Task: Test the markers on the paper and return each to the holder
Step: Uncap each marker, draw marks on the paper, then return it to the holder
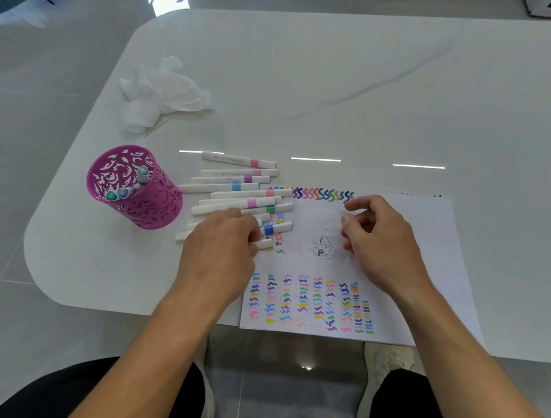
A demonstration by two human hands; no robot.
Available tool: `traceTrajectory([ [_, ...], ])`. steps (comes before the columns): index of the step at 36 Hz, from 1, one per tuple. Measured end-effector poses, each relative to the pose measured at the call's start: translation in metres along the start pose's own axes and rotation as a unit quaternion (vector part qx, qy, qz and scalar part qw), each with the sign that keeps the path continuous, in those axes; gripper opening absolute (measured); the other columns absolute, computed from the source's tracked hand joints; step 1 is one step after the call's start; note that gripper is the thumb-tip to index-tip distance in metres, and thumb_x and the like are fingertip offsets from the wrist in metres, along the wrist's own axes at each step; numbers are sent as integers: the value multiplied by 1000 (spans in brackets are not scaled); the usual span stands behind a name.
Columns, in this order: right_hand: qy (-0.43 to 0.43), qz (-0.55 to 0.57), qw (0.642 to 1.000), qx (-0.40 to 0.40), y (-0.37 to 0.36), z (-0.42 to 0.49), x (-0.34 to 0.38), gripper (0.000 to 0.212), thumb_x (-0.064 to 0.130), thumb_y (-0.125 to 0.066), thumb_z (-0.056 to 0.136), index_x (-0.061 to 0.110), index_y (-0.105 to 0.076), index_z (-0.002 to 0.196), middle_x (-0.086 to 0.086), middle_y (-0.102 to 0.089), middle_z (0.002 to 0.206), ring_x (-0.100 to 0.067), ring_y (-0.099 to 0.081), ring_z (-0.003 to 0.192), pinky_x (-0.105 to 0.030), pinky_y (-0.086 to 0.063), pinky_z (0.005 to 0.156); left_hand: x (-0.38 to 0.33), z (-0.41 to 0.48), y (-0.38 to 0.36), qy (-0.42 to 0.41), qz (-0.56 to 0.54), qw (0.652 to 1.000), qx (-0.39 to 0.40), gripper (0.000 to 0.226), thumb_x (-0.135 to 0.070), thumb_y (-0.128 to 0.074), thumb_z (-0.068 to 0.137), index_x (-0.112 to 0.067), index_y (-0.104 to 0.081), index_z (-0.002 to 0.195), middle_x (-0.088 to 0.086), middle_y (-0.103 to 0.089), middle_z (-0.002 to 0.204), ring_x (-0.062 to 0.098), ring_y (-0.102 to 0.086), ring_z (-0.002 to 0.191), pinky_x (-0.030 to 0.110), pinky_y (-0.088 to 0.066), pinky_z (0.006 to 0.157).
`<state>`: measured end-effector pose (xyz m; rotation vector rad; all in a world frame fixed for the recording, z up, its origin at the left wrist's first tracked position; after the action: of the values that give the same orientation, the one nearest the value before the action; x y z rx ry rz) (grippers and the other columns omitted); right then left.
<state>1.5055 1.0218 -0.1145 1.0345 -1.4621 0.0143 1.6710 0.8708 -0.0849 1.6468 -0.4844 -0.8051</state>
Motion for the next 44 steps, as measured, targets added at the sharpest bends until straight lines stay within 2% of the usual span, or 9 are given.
traceTrajectory([
  [4, 5, 15, 1000, -5, 4, -2, 1, 14, 24, -58, 104, 25, -63, 117, 7, -71, 87, -7, -70, 72, -27, -58, 71, -6, 4, 1, -5, -80, 997, 0, 10, -22, -71, 91, -26, -66, 99, -12, -56, 95, 9, -51, 87, 22, -41, 76],
  [9, 32, 40, 999, -2, 6, -5, 8, 10, 22, -60, 103, 28, -66, 108, 8, -72, 82, -2, -69, 67, -22, -56, 67, -17, 9, 9, -21, -208, 978, -3, 16, -19, -68, 93, -32, -58, 91, -17, -54, 92, -5, -50, 88, 3, -36, 70],
  [15, 92, 68, 992, 56, 5, -13, 24, 12, 24, -67, 99, 31, -71, 107, 9, -73, 90, -7, -72, 84, -30, -60, 79, -41, 11, 14, -51, -339, 939, -8, 14, -20, -62, 97, -33, -58, 100, -17, -63, 92, 1, -58, 88, 15, -44, 71],
  [20, 128, 97, 980, 121, 4, -19, 32, 24, 32, -71, 97, 30, -66, 121, 12, -76, 107, -4, -72, 105, -29, -59, 94, -62, 10, 16, -94, -409, 908, 0, 47, -16, -58, 99, -48, -54, 133, -11, -62, 99, 7, -60, 97, 12, -44, 76],
  [23, 130, 89, 978, 139, 5, -19, 32, 43, 44, -71, 94, 28, -59, 132, 11, -75, 116, -3, -70, 111, -29, -56, 102, -68, 10, 14, -91, -447, 890, 8, 45, -14, -55, 101, -47, -58, 131, -11, -66, 103, 6, -64, 101, 14, -50, 78],
  [27, 137, 67, 981, 120, 13, -17, 29, 46, 51, -71, 87, 36, -58, 129, 16, -76, 101, 3, -71, 100, -14, -54, 92, -68, 13, 11, -69, -483, 873, 1, 32, -16, -60, 99, -39, -64, 122, -9, -70, 94, 8, -68, 92, 16, -52, 76],
  [33, 143, -29, 986, 84, 23, -14, 21, 33, 39, -72, 95, 32, -64, 126, 15, -70, 91, -3, -69, 88, -16, -56, 85, -70, 12, -1, -48, -408, 912, -6, 22, -25, -61, 98, -39, -65, 115, -16, -71, 94, 0, -67, 90, 12, -53, 75],
  [38, 168, -105, 978, 65, 28, -12, 16, 18, 34, -68, 98, 23, -73, 112, 7, -63, 96, -13, -62, 93, -37, -55, 87, -73, 10, -11, -50, -312, 949, 5, 11, -32, -63, 96, -37, -63, 106, -19, -66, 90, -3, -62, 87, 7, -43, 67],
  [44, 165, -182, 965, 94, 26, -10, 8, 17, 39, -61, 101, 26, -70, 107, 10, -64, 95, -10, -60, 85, -31, -53, 76, -81, 8, -20, -125, -155, 979, 33, 19, -35, -52, 102, -36, -62, 117, -18, -61, 100, 4, -55, 91, 16, -36, 76],
])
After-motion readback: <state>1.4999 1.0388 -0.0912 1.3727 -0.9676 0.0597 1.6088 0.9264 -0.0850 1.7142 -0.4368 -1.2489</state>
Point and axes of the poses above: each hand's wrist, its own z-axis towards the middle knuckle, its own y-axis out of the back of the hand, x = y × z, the point moved 6 cm from there along z, towards the middle knuckle
